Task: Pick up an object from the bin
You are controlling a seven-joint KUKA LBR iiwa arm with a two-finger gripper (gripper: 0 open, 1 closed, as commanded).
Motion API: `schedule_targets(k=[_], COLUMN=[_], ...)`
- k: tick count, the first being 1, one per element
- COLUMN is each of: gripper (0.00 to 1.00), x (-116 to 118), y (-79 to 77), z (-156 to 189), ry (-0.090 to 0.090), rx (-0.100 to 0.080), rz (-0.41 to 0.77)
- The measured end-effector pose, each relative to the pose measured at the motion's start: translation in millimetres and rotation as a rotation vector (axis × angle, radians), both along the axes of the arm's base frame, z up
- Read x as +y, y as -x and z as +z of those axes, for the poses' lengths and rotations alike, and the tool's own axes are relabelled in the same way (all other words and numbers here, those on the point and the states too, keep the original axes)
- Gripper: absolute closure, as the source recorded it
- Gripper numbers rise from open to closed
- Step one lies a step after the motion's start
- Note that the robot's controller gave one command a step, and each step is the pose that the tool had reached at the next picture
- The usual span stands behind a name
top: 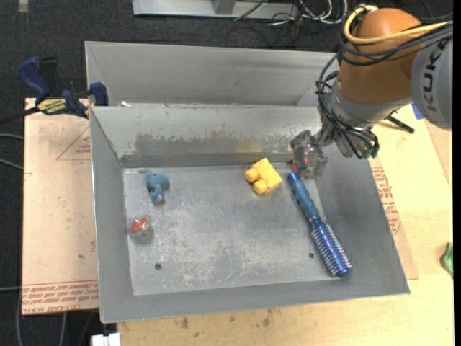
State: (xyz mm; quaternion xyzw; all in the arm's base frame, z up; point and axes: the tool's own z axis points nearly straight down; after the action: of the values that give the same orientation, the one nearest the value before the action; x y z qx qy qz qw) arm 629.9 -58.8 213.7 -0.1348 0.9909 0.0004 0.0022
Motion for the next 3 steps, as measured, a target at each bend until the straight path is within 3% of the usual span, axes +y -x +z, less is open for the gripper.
schedule_targets(k=[1, 2, 3], gripper=[1.0, 0.0, 0.0], x=[14, 13, -66], y=[7.1, 6.0, -20.0], z=[-97, -95, -128], ry=[0.0, 0.0, -0.003], rx=[0.006, 0.002, -0.001], rz=[0.384, 0.382, 0.802])
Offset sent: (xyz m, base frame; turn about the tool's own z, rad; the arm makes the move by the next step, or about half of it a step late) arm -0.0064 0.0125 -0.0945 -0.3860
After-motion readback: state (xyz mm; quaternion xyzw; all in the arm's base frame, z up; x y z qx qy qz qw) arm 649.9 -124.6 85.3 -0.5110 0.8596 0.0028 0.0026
